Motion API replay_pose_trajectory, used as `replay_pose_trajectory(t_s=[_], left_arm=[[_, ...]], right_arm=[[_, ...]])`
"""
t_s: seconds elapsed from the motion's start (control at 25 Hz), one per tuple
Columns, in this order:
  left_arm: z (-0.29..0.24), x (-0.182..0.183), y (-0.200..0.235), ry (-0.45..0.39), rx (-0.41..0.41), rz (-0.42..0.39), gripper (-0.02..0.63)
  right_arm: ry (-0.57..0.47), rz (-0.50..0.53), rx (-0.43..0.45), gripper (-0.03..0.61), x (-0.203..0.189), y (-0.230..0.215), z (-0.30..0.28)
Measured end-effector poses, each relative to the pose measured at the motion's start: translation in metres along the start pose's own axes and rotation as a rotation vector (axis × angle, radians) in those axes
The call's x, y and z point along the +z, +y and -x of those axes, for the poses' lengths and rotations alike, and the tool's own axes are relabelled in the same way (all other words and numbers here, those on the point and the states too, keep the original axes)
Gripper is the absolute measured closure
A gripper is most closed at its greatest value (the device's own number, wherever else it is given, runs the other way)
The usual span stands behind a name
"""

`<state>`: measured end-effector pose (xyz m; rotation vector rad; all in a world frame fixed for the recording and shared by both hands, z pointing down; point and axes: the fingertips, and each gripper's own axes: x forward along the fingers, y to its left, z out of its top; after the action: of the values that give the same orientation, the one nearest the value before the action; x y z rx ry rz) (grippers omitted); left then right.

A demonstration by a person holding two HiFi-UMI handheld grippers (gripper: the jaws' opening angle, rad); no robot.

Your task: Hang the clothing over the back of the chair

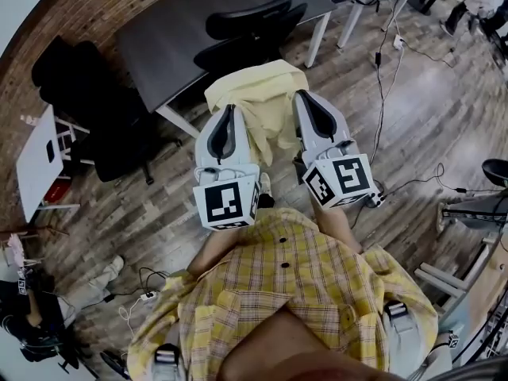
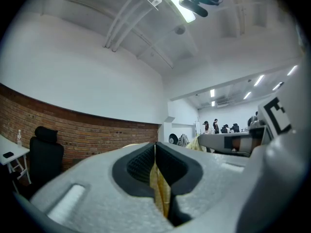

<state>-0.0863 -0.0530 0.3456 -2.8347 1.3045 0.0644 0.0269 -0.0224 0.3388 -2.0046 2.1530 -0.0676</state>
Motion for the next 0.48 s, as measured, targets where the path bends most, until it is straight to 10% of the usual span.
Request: replay_pose_trajectory(t_s=[0.48], left_arm=[[-0.104,0.018,0.041,-0.023,-0.059,0.011,0.604]], right_arm=[[-0.019,0.035,-0.026,0.566,0.020,-0.035,-0.109]])
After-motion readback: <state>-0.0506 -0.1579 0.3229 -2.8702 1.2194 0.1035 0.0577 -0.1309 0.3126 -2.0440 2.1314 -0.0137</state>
